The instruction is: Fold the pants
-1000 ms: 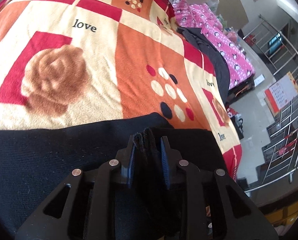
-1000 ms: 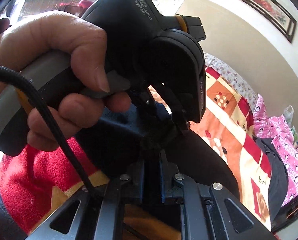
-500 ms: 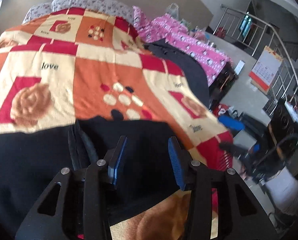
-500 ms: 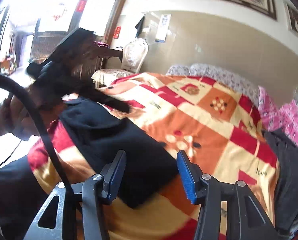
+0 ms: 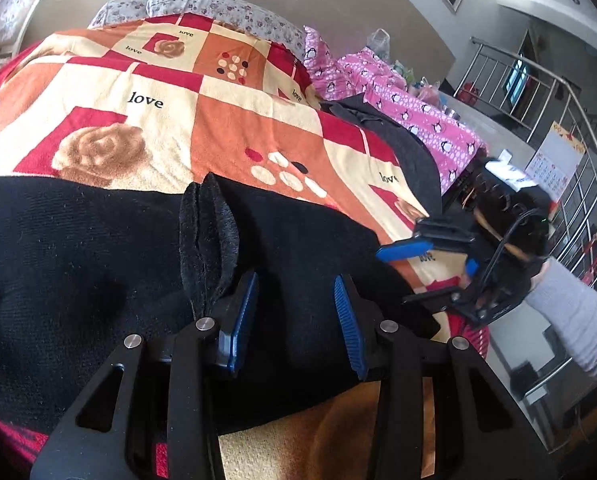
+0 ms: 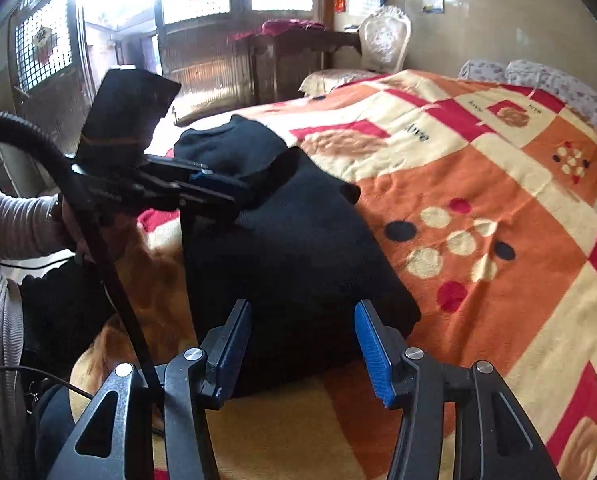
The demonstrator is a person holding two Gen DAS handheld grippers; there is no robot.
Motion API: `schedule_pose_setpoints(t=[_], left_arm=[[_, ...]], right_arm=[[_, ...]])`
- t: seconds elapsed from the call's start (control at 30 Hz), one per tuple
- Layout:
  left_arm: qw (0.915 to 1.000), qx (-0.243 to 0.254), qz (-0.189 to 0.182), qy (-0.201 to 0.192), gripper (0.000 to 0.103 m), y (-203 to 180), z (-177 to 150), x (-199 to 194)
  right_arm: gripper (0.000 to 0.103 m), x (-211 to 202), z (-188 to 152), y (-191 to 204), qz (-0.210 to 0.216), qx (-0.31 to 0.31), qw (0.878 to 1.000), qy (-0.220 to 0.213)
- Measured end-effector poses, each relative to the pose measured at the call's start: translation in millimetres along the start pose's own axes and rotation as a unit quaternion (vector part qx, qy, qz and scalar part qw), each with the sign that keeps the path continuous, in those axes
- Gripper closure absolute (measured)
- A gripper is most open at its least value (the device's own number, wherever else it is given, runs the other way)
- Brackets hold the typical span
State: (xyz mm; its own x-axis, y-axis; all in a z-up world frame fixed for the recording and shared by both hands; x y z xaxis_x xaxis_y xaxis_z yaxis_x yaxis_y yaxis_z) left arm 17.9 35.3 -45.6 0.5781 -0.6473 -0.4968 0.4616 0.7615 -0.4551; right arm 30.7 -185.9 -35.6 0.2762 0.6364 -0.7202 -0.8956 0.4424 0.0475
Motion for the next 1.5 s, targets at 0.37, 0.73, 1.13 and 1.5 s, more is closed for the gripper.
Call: schedule_pose_setpoints(t=[0.37, 0.73, 1.13, 1.5], left_arm=[[0.9991, -0.038, -0.015, -0.014, 0.064, 4.6, -13.5, -17.8], [0.9985, -0.048, -0.015, -0.02, 0.064, 6.8, -21.5, -27.2], [0.9977, -0.058, -0.021, -0.026, 0.064, 8.8, -23.7, -29.9], [0.9967, -0.073, -0.026, -0.024, 0.064, 11.3, -22.5, -32.7]], right_arm=[[0.048, 0.5, 29.2, 10.4, -0.013, -0.006, 0.997, 0.069], [0.038, 50.9, 69.3, 2.4, -0.022, 0.043, 0.995, 0.083], [0.041, 95.2, 148.9, 6.8, -0.136, 0.034, 0.986, 0.089], [0.031, 109.2, 129.2, -14.2, -0.133, 0.123, 0.981, 0.067]])
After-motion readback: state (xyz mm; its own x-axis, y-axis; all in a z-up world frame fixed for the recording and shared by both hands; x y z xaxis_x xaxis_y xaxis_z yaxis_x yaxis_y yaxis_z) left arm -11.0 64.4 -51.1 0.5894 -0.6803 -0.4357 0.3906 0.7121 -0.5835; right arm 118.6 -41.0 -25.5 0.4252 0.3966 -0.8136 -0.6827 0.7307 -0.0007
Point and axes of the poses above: each gripper's, at about its wrist camera, not at the fingertips, and x roughly the way its jaws point, y to its left, z to its top, the point moved 1 cm from there along x, roughly the way its jaws point, and after that the axes turned 1 degree about z, right-handed, at the moved point
